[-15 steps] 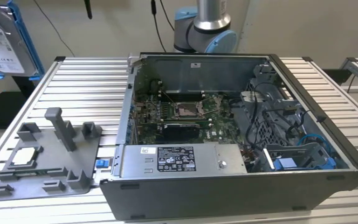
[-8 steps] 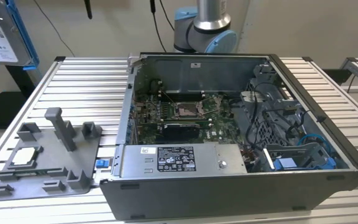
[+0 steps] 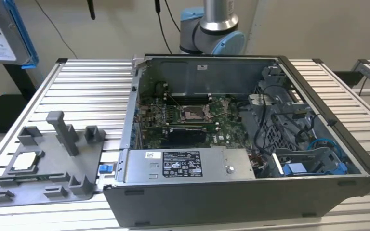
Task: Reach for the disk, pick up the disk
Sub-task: 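Pick up the disk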
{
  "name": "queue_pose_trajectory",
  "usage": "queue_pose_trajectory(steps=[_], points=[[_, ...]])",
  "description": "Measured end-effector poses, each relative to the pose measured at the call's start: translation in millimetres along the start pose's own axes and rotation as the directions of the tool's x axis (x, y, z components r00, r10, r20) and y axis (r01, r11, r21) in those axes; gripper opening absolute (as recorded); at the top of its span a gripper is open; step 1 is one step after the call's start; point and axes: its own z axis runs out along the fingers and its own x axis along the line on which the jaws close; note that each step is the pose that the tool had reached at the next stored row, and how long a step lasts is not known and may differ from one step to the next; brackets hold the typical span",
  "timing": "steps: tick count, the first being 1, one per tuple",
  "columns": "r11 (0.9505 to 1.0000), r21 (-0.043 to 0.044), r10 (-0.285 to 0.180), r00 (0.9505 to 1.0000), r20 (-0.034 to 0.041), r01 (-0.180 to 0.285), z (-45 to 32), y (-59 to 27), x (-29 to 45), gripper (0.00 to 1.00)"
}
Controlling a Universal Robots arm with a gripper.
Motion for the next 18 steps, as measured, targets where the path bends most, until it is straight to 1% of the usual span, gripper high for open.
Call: queue_pose_trajectory(steps=[3, 4, 7, 8, 9, 10, 11, 12, 18], points=[[1.0, 0.002, 0.0, 1.0, -0.0002, 0.0, -9.3, -0.2, -0.6, 0.0], [1.0, 0.0039, -0.001, 1.0, -0.0001, 0.001, -11.6, -0.3, -0.7, 0.0], [0.9999, 0.0169, -0.003, 1.0, -0.0002, 0.003, -15.3, -0.1, -0.7, 0.0], [0.9996, 0.0275, -0.003, 1.0, -0.0002, 0.003, -15.3, 0.0, -0.5, 0.0], [0.9995, 0.0309, -0.004, 1.0, -0.0002, 0.004, -15.4, 0.0, -0.5, 0.0], [0.9993, 0.0369, -0.004, 1.0, 0.0007, 0.004, -15.4, 0.0, -0.5, 0.0], [0.999, 0.0448, -0.004, 1.0, 0.0015, 0.004, -15.3, 0.1, -0.4, 0.0], [0.9988, 0.0481, -0.004, 1.0, 0.0017, 0.004, -15.3, 0.1, -0.3, 0.0], [0.9988, 0.0487, -0.005, 1.0, 0.0017, 0.005, -15.2, -0.8, -0.3, 0.0]])
